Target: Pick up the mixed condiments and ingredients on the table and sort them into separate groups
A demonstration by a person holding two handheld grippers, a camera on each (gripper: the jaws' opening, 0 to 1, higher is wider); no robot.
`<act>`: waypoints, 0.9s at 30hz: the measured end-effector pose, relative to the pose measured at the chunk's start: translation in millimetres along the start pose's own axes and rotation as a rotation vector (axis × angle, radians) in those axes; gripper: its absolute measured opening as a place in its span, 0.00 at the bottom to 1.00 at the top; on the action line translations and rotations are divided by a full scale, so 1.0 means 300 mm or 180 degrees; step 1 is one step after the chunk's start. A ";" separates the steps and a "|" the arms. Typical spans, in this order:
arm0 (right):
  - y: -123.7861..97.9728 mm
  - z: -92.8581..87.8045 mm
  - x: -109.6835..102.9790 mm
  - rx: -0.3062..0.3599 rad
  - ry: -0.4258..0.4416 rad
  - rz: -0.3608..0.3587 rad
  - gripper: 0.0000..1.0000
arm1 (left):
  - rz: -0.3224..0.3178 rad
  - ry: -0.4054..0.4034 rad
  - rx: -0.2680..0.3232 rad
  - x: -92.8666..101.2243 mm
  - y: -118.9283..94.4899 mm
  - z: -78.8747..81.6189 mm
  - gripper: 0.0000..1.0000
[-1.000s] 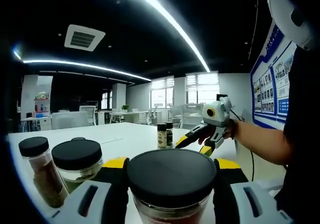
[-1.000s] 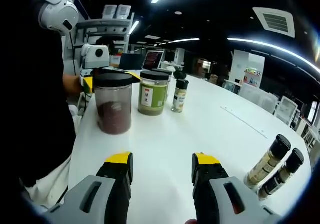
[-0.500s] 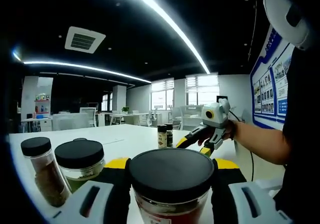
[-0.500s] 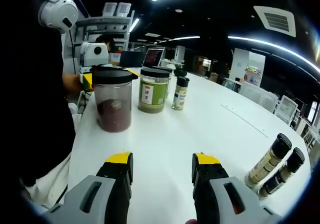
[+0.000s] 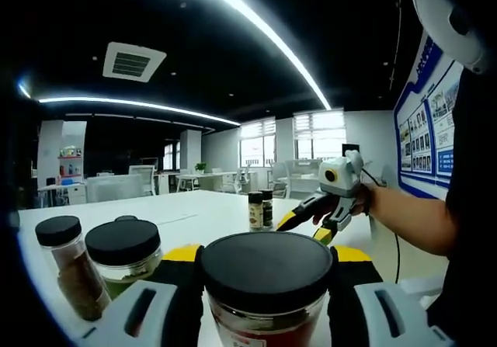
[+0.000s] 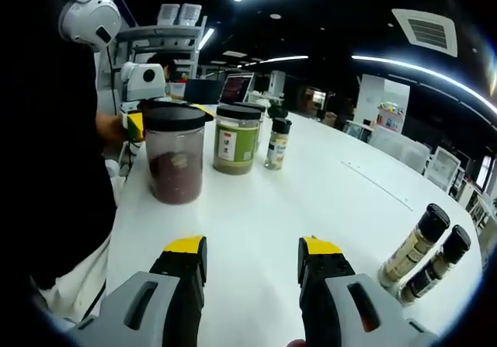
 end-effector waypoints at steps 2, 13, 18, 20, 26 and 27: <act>-0.001 0.002 0.002 0.0015 0.0004 -0.0009 0.47 | 0.0004 0.0005 -0.0021 0.001 0.002 0.001 0.63; -0.007 -0.009 0.001 0.0000 0.0003 -0.0021 0.47 | 0.0047 0.0050 -0.0058 0.001 -0.011 0.021 0.63; -0.010 -0.005 0.003 0.0023 -0.0002 -0.0036 0.47 | 0.0102 0.0054 -0.0073 -0.013 -0.049 0.026 0.63; -0.008 -0.005 0.002 0.0017 -0.0006 -0.0033 0.47 | 0.0135 0.0046 -0.0074 -0.018 -0.075 0.027 0.63; -0.008 0.001 0.001 0.0020 -0.0022 -0.0029 0.47 | 0.0337 -0.0055 -0.0107 -0.060 -0.162 0.024 0.63; -0.008 0.004 0.002 0.0024 -0.0023 -0.0029 0.47 | 0.0401 -0.0051 -0.0113 -0.073 -0.181 0.024 0.63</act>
Point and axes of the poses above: the point that each gripper's makers call its tool centre point, and the gripper's own axes: y roughly forward along the fingers, x roughly to its right, z roughly out of its top, the point moved 4 cm from there along -y, roughly backward along the fingers, and after that the axes turned 1 degree about -z, right-handed, at the moved point
